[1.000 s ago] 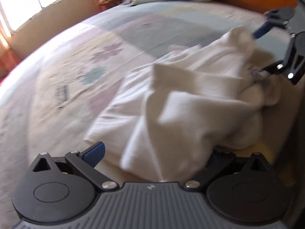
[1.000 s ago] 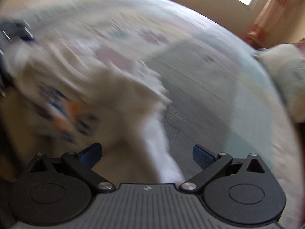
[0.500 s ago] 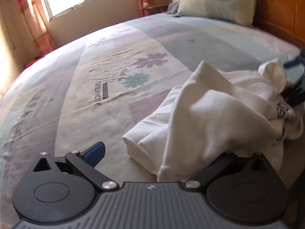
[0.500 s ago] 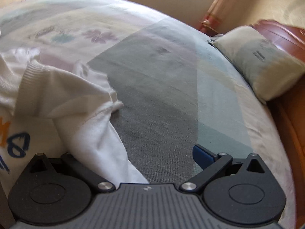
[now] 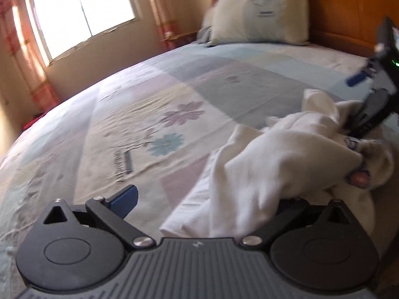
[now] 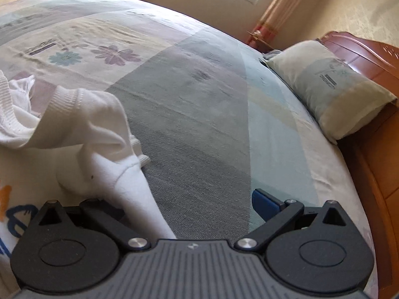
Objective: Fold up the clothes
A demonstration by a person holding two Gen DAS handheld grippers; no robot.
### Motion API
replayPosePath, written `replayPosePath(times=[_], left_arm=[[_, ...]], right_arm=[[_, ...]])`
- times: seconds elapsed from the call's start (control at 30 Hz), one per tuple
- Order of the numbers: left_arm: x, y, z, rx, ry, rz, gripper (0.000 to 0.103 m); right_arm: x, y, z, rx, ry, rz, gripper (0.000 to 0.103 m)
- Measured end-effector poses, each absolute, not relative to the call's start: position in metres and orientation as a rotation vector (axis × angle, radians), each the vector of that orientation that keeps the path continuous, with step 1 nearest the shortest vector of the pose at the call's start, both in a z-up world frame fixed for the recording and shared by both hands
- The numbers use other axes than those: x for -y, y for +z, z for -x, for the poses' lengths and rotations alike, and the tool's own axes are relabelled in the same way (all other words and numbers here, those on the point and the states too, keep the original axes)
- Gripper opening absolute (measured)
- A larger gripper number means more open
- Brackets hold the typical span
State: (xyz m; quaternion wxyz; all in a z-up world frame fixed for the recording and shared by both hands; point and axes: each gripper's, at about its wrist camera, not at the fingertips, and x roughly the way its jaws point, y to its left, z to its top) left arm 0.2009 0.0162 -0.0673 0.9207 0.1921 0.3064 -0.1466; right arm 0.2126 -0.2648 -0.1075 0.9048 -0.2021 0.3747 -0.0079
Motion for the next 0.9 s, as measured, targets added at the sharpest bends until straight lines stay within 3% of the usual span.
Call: replayPosePath(times=[0.9], left_arm=[[-0.060,-0.058,-0.334,-0.741,-0.127,-0.291,0.100]], right_arm=[[0.282,-0.093,-0.328,-0.772,-0.115,0.381,0.103]])
